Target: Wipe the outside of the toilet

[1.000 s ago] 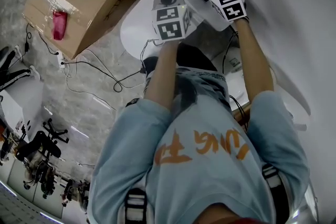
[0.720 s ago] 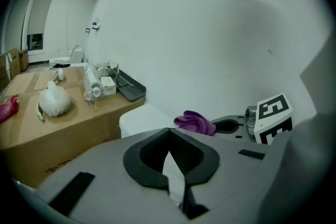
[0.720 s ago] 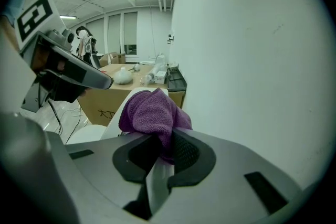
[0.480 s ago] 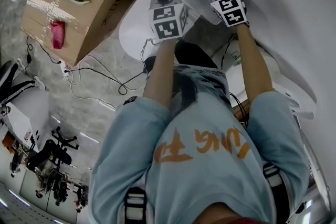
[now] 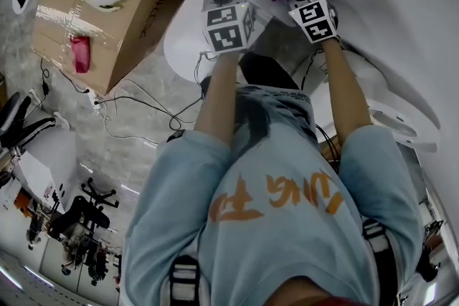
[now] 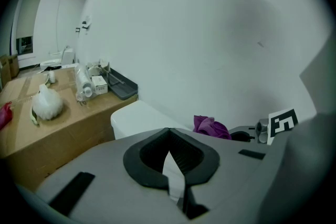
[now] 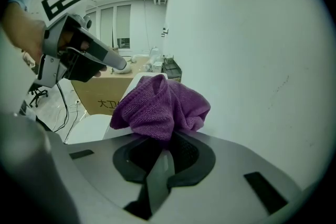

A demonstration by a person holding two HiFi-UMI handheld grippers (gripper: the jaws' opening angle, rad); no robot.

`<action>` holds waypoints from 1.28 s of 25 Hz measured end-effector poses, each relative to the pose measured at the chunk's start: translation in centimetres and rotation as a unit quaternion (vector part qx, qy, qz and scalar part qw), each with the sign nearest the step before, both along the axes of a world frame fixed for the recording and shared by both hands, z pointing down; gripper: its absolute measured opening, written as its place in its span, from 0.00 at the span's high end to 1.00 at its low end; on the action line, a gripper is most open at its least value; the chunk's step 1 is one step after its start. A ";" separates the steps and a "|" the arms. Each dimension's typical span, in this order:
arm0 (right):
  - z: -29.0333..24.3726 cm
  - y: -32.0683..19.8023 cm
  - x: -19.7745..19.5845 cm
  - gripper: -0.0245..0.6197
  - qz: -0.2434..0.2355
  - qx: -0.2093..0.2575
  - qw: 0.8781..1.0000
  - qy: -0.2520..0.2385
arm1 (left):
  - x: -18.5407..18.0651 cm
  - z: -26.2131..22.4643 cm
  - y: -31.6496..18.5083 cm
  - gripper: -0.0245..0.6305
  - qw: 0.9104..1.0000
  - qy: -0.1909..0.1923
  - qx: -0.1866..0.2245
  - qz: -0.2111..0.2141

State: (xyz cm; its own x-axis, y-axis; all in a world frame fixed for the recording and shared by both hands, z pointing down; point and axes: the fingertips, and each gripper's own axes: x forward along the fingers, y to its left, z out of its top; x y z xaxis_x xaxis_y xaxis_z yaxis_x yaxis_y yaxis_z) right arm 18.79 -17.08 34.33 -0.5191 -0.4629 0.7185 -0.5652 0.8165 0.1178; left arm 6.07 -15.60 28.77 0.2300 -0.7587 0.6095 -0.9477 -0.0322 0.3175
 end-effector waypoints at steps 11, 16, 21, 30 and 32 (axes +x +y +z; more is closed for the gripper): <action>-0.5 2.3 3.4 0.87 0.062 -0.022 0.998 -0.014 | 1.5 -0.4 0.1 0.93 0.999 0.004 -0.003 0.032; -0.2 3.5 5.5 0.87 0.101 -0.038 0.994 -0.024 | 2.1 -0.3 0.2 0.93 0.999 0.005 -0.005 0.045; -0.3 4.5 7.1 0.87 0.139 -0.051 0.988 -0.035 | 2.6 -0.4 0.4 0.93 0.998 0.004 -0.005 0.055; -4.1 3.6 7.7 0.87 0.193 -0.089 0.963 -0.163 | 0.1 -0.6 0.3 0.93 0.999 0.008 0.000 0.033; -5.5 3.3 6.8 0.87 0.190 -0.088 0.959 -0.189 | -0.8 -0.7 0.5 0.93 1.000 0.009 0.000 0.023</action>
State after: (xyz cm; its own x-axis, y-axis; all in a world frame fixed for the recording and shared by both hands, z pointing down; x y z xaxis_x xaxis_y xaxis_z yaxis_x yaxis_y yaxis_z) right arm 25.63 -13.78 28.84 -0.5753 -0.5588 0.5973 -0.8014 0.5311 -0.2751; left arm 5.30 -15.06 28.07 0.2759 -0.7475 0.6043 -0.9394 -0.0764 0.3342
